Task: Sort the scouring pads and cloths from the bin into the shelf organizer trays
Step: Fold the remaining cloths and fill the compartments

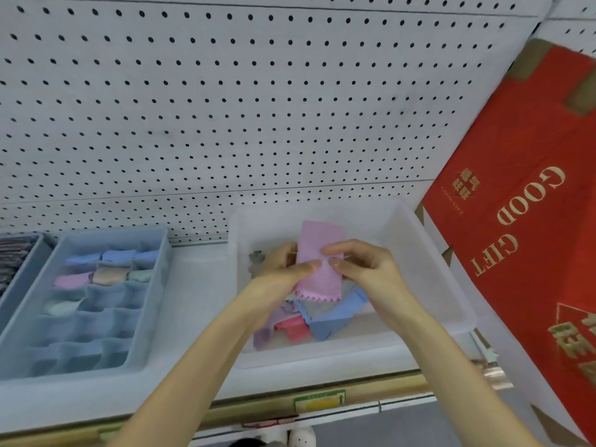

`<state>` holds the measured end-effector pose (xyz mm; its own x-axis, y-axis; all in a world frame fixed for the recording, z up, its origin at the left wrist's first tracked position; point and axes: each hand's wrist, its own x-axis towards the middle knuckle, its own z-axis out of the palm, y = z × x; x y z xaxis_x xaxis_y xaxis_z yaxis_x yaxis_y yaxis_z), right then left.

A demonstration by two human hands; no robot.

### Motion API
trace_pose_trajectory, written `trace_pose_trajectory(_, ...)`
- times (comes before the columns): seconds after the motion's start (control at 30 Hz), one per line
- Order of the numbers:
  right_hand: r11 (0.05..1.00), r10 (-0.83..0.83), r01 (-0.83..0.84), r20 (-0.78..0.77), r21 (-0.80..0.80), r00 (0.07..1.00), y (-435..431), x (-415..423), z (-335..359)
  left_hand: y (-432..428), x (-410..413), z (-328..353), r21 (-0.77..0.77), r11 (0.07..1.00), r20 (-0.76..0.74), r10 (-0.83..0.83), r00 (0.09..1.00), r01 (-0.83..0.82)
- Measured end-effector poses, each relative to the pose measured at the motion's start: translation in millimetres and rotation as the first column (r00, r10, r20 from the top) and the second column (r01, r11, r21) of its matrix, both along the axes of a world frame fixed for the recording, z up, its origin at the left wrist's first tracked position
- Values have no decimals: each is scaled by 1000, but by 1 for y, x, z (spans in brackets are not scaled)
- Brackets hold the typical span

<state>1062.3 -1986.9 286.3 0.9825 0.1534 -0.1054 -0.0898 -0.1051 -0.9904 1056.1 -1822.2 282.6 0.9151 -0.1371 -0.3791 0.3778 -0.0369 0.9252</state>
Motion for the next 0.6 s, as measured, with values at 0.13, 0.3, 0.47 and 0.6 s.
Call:
trace_pose_trajectory(0.13,997,-15,20,-59,76,998,1,1,-5,6,-6,-3,-23,997,131,79,988,-76)
trace_pose_trajectory(0.3,997,36,-33,-50,64,998,2,-1,-7,13,-6,-2,33,999,203,15,979,-22)
trace_pose_trajectory(0.47,977,47,-25,99,-213,994,3,3,-13,18,-4,-1,393,918,307,-84,948,-46)
trace_pose_trajectory(0.6,910,199,-143,107,-389,974,2,5,-8,23,-3,4,587,809,303,-237,923,15)
